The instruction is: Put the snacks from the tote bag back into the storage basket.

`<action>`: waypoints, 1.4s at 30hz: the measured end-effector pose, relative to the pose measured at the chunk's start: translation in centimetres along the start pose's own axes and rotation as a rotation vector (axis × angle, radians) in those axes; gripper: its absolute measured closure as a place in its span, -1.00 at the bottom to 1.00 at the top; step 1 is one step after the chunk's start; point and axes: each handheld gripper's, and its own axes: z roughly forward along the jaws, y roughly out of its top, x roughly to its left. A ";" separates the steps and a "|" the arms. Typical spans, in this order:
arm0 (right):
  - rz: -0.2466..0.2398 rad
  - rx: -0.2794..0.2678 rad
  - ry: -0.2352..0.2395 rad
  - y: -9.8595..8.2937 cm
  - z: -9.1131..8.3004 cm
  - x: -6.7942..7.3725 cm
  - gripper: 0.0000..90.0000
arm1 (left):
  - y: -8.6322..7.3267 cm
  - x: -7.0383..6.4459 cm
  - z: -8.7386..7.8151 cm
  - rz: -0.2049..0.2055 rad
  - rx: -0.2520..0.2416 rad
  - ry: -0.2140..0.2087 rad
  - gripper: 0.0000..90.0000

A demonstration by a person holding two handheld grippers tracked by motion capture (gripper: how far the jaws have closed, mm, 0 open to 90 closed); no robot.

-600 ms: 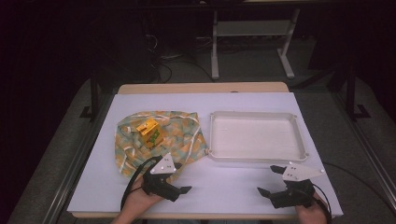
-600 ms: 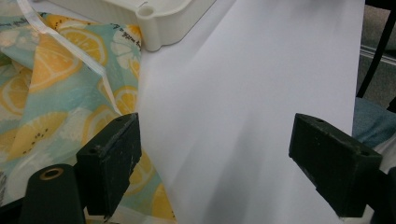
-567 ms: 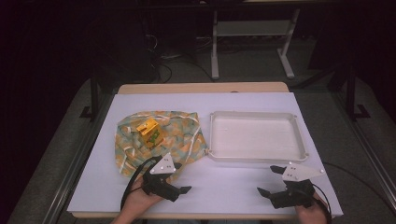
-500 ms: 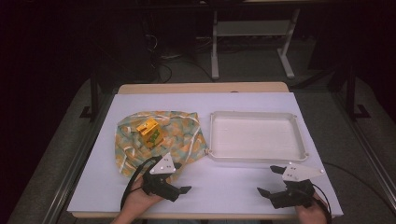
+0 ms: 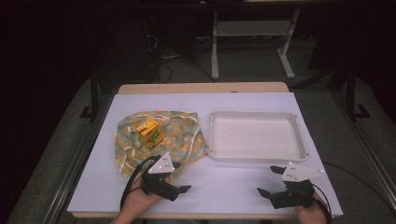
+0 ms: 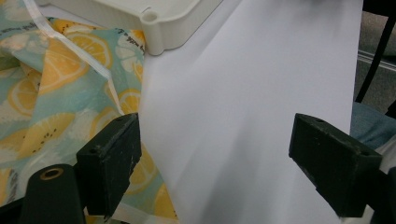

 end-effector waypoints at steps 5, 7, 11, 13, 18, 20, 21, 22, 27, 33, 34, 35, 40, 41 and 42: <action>0.001 0.001 0.001 0.0 0.0 0.0 -0.70 | 0.0 0.0 0.1 -0.003 -0.003 -0.003 -0.64; -0.001 0.001 -0.001 0.0 0.0 0.0 -0.70 | 0.1 -0.1 0.0 -0.004 -0.004 -0.004 -0.64; -0.001 0.001 -0.001 0.0 0.0 0.0 -0.70 | 0.1 -0.1 -0.1 -0.004 -0.009 -0.007 -0.64; 0.000 0.002 -0.001 0.0 0.0 0.0 -0.70 | 0.1 0.0 -0.1 -0.003 -0.012 -0.005 -0.64; -0.001 0.002 -0.001 0.0 0.0 0.0 -0.70 | 0.2 0.0 -0.4 -0.002 -0.025 0.004 -0.64; -0.001 0.001 -0.002 0.0 0.0 0.0 -0.70 | 0.3 -0.1 -0.5 -0.012 -0.022 0.006 -0.62; 0.000 0.001 -0.001 0.0 0.0 0.0 -0.70 | 0.3 0.0 -0.5 -0.012 -0.017 0.002 -0.62; -0.001 0.002 -0.001 0.0 0.0 0.0 -0.70 | 0.3 0.0 -0.5 -0.006 -0.012 0.002 -0.63; -0.001 0.002 -0.002 0.0 0.0 0.0 -0.70 | 0.4 0.0 -0.5 -0.005 -0.011 0.008 -0.63; -0.002 0.001 -0.002 0.0 0.0 0.0 -0.70 | 0.6 0.0 -0.9 -0.024 -0.037 0.026 -0.64; -0.001 0.001 -0.001 0.0 0.0 0.0 -0.70 | 0.6 0.1 -1.0 -0.024 -0.034 0.025 -0.64; -0.002 0.001 -0.002 0.0 0.0 0.0 -0.70 | 0.6 0.1 -1.0 -0.027 -0.031 0.027 -0.64; -0.006 0.001 -0.003 0.0 0.0 0.0 -0.70 | 0.8 0.1 -1.1 -0.022 -0.028 0.029 -0.64; -0.005 0.001 -0.003 0.0 0.0 0.0 -0.70 | 0.8 0.1 -1.2 -0.021 -0.025 0.027 -0.64; -0.005 0.001 -0.003 0.0 0.0 0.0 -0.70 | 0.9 0.1 -1.2 -0.017 -0.022 0.027 -0.64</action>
